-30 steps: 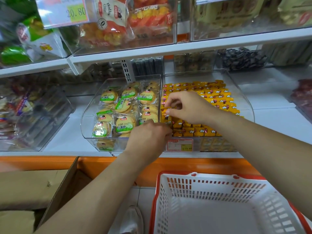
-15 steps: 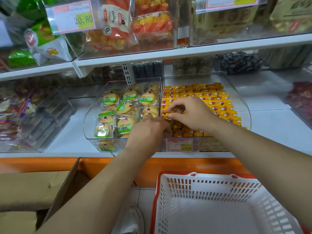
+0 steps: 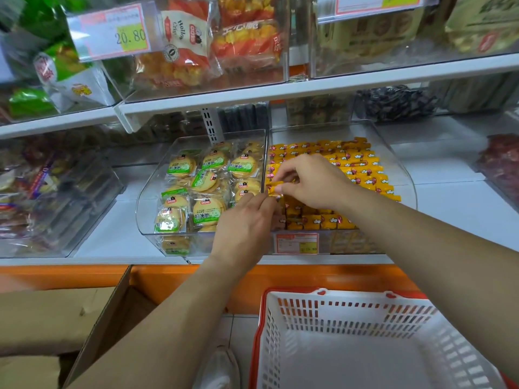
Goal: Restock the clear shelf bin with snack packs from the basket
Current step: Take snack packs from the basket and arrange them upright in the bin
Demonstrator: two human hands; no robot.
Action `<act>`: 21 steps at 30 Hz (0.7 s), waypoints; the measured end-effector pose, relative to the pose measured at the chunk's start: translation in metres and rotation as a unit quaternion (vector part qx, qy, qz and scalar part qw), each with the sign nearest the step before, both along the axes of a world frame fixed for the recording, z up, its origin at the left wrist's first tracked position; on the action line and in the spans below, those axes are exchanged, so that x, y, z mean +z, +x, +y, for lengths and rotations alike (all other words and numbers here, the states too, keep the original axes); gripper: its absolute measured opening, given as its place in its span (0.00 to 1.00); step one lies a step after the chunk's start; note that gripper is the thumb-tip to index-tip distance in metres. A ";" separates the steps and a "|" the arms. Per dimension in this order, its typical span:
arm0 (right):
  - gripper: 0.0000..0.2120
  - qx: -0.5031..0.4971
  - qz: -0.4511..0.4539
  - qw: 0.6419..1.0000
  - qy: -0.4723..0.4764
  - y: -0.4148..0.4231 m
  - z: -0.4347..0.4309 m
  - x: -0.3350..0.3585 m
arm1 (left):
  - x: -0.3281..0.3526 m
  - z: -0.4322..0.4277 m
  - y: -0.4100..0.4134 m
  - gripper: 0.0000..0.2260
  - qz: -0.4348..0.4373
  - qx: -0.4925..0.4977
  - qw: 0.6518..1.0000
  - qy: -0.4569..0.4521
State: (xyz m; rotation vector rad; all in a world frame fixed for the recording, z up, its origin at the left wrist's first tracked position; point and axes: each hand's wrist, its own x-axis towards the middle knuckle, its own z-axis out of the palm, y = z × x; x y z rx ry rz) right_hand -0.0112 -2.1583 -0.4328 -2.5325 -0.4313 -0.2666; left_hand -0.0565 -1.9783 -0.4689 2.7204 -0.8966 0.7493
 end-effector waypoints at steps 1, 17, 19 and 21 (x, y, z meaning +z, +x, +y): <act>0.04 -0.002 0.017 1.000 0.013 0.002 -0.001 0.002 | 0.000 0.000 0.000 0.09 -0.001 0.002 1.000 -0.004; 0.12 0.028 0.065 0.993 -0.097 -0.017 -0.013 -0.025 | 0.010 -0.006 -0.006 0.07 -0.008 -0.009 1.000 0.006; 0.17 -0.054 0.023 0.998 -0.033 -0.029 -0.032 -0.028 | 0.007 -0.025 -0.017 0.10 0.025 -0.011 0.998 -0.051; 0.29 -0.130 0.017 0.987 -0.092 -0.044 -0.053 -0.034 | -0.003 -0.048 -0.026 0.21 0.167 0.006 0.984 -0.056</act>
